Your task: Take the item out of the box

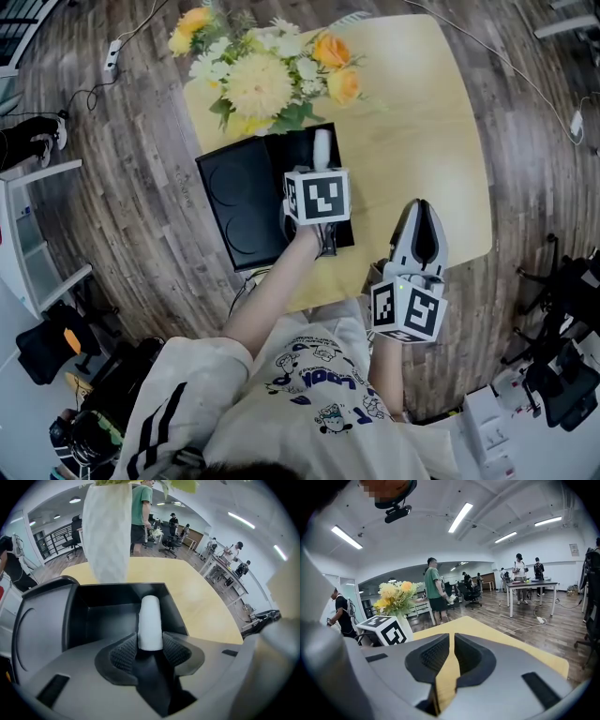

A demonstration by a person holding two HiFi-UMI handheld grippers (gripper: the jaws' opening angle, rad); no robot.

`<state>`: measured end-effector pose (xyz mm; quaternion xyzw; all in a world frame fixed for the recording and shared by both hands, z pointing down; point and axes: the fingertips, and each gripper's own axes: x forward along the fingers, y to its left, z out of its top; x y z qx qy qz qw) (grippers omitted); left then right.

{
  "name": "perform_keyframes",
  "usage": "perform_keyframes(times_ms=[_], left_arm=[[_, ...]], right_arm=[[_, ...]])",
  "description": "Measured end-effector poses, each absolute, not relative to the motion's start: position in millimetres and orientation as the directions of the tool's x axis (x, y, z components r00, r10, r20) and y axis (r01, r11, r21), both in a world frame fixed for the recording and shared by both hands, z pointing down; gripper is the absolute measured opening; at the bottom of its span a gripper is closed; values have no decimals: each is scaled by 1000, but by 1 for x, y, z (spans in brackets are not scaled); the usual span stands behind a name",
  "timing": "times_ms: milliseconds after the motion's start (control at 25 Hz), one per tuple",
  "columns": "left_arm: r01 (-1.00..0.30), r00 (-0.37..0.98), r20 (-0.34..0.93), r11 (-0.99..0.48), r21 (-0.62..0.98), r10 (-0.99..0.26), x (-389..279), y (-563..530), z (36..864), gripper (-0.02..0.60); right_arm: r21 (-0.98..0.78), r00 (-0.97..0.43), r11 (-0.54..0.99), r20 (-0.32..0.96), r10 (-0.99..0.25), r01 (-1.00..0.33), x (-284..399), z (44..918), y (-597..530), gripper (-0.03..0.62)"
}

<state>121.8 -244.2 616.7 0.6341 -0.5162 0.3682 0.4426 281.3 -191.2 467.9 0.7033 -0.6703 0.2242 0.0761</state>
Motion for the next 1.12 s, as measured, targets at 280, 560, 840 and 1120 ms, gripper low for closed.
perform_keyframes(times_ms=[280,560,840,1120], left_arm=[[-991,137,931,-40,131,-340,118,-244,616,143],[-988,147,920,-6,155,-362,117,-243,611,137],[-978,178,908,30,205,-380,117,-244,599,135],[-972,202,893,29,233,-402,120,-237,581,137]], right_arm=[[-200,-7,-85,420,-907,-976,280,468,-192,48],[-198,-10,-80,416,-909,-977,277,466,-189,48],[-202,-15,-74,409,-912,-977,271,462,-186,48],[-200,-18,-65,384,-923,-978,266,450,-183,48]])
